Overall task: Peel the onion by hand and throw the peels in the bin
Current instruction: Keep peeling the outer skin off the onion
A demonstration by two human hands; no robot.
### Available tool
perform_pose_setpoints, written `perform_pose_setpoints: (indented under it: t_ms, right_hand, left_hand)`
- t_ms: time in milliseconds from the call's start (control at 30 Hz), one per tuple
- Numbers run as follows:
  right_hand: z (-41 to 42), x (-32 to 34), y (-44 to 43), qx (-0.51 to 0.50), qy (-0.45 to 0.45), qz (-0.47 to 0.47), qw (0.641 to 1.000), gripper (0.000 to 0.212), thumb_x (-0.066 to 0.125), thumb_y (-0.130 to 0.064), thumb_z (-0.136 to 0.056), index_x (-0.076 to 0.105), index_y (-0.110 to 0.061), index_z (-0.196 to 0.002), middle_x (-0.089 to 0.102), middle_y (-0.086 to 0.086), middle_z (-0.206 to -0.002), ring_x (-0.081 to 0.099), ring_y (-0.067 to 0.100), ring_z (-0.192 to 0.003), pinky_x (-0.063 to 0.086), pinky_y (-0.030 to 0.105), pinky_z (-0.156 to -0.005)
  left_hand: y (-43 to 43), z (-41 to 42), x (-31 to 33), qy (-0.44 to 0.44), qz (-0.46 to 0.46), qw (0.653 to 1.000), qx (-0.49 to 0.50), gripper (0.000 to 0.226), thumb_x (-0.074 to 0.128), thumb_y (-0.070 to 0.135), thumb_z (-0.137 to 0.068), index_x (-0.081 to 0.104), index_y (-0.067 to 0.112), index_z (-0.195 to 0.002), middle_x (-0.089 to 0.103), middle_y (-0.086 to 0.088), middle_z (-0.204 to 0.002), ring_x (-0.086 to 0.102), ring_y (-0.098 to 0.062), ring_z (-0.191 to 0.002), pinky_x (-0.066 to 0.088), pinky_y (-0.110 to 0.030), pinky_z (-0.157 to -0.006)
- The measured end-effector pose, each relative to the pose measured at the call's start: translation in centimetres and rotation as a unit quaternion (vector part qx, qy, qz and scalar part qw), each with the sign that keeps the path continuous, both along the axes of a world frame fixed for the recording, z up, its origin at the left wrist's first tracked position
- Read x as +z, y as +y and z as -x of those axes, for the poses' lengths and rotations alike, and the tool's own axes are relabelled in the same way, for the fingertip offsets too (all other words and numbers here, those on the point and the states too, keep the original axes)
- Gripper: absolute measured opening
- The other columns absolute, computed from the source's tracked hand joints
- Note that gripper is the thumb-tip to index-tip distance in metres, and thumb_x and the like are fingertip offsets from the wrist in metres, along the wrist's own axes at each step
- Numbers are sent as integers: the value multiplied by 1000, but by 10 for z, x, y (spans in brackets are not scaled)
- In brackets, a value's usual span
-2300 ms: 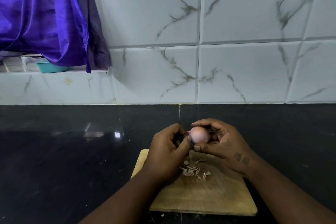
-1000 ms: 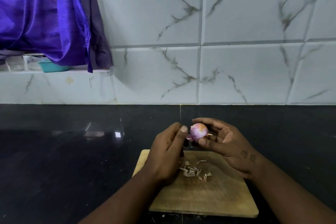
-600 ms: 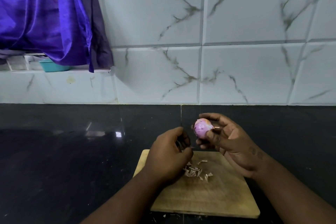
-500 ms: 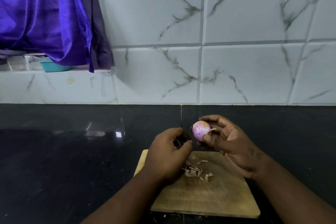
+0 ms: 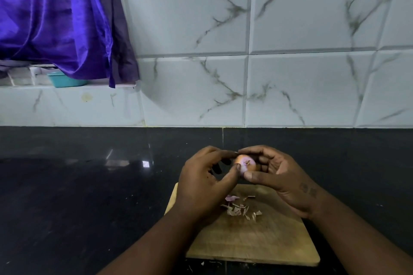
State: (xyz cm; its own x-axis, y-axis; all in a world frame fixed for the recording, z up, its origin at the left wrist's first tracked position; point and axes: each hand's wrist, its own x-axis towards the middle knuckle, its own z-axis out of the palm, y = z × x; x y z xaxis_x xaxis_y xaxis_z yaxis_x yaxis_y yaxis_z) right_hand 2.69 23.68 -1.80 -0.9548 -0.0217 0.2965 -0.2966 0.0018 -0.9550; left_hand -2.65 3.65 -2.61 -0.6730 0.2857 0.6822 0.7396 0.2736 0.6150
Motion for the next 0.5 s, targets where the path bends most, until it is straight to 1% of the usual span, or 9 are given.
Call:
perform_pose_setpoints:
  t_ms: [67, 133, 200, 233, 267, 300, 333, 400, 500]
  right_hand:
    - [0, 0, 1, -8, 6, -19, 1000, 44, 84, -4, -80, 74, -15, -121, 77, 13, -119, 73, 31, -114, 57, 47, -100]
    - [0, 0, 2, -12, 15, -25, 1000, 43, 84, -2, -79, 75, -12, -120, 78, 14, -117, 74, 32, -113, 59, 45, -98]
    - [0, 0, 2, -21, 19, -20, 999, 46, 85, -4, -74, 76, -10, -119, 78, 14, -116, 74, 33, -111, 60, 43, -97]
    - [0, 1, 2, -24, 20, -18, 999, 47, 84, -5, -72, 76, -9, -119, 78, 14, -116, 75, 32, -111, 61, 42, -97]
    - [0, 1, 2, -24, 20, -21, 999, 48, 83, -6, -71, 76, -9, -119, 79, 13, -116, 75, 31, -111, 61, 42, -97]
    - [0, 2, 2, -23, 21, -29, 999, 49, 84, -7, -71, 76, -9, -120, 79, 12, -117, 75, 30, -111, 61, 41, -97]
    - [0, 2, 3, -22, 22, -36, 999, 50, 86, -6, -72, 76, -9, -121, 78, 11, -118, 75, 29, -112, 60, 42, -97]
    - [-1, 2, 4, -25, 22, -33, 999, 50, 87, -4, -73, 75, -9, -122, 78, 11, -118, 75, 29, -112, 61, 41, -97]
    - [-1, 2, 5, -25, 25, -23, 999, 49, 81, -5, -73, 75, -7, -121, 79, 11, -117, 75, 27, -111, 62, 34, -92]
  left_hand:
    - [-1, 0, 1, -11, -6, 1000, -8, 34, 70, 48, -86, 82, 27, -110, 76, 17, -100, 73, -11, -88, 62, -38, -70]
    - [-1, 0, 1, -22, -11, 1000, -17, 29, 73, 43, -86, 83, 26, -106, 78, 15, -96, 74, -11, -87, 62, -36, -70]
    - [-1, 2, 1, -49, -31, 998, -26, 17, 77, 27, -87, 85, 24, -102, 79, 14, -93, 75, -9, -88, 62, -31, -73]
    - [-1, 3, 1, -60, -41, 997, -25, 16, 77, 17, -89, 85, 23, -100, 80, 13, -92, 75, -8, -89, 63, -31, -75]
    - [-1, 4, 0, -66, -48, 996, -21, 20, 75, 9, -90, 86, 23, -99, 81, 12, -92, 76, -6, -90, 63, -32, -78]
    - [-1, 4, 0, -69, -51, 996, -20, 23, 73, 5, -90, 86, 22, -98, 81, 12, -92, 76, -6, -91, 64, -33, -79]
    - [-1, 4, -1, -73, -52, 996, -24, 23, 73, 6, -91, 86, 23, -98, 81, 12, -92, 76, -6, -92, 64, -34, -80]
    - [-1, 3, -1, -78, -47, 995, -40, 16, 77, 14, -92, 85, 24, -102, 81, 12, -95, 76, -7, -92, 64, -33, -79]
    - [0, 1, -2, -76, -39, 996, -41, 15, 82, 19, -90, 84, 23, -104, 80, 11, -94, 75, -9, -90, 64, -33, -76]
